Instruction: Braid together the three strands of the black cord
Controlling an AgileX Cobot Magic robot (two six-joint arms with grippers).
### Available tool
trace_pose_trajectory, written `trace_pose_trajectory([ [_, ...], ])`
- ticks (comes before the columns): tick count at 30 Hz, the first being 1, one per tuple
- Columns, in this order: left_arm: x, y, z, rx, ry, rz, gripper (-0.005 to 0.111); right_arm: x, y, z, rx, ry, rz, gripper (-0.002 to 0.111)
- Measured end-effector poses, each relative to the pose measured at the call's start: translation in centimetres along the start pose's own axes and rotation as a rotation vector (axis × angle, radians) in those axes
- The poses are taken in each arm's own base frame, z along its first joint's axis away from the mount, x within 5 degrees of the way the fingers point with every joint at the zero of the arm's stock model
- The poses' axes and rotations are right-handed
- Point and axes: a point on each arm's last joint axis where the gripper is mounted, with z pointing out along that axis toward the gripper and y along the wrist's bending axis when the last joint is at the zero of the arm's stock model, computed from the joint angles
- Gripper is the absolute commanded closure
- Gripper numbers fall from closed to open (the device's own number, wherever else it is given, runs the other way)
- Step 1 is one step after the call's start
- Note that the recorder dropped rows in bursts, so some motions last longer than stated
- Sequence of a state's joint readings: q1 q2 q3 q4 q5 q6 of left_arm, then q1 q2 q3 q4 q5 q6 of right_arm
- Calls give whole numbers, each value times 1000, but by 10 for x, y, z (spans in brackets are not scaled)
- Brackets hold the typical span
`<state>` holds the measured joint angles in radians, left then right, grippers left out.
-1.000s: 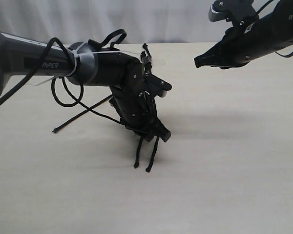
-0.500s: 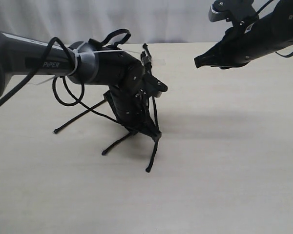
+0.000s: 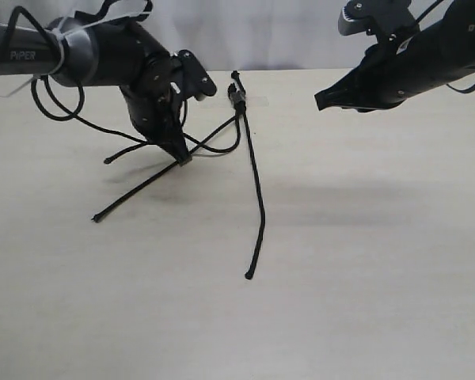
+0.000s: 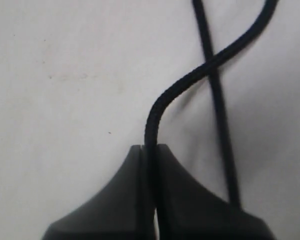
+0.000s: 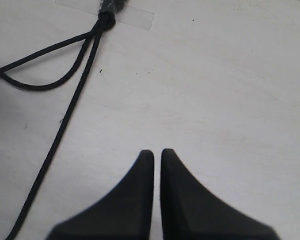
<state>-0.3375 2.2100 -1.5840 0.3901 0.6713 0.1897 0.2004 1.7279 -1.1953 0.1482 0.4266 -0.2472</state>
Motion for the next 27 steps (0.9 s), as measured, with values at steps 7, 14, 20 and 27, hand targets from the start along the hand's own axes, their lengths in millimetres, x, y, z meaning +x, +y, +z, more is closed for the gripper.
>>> trace_pose_trajectory([
  [7,16,9,51,-4,-18,80,107,0,0,0,0,0,0,104],
  [14,6,-49,21,251,177,137,107,0,0,0,0,0,0,104],
  [20,-30,-124,-28,251,85,222,107,0,0,0,0,0,0,104],
  [27,-13,-65,-34,212,124,-32,107,0,0,0,0,0,0,104],
])
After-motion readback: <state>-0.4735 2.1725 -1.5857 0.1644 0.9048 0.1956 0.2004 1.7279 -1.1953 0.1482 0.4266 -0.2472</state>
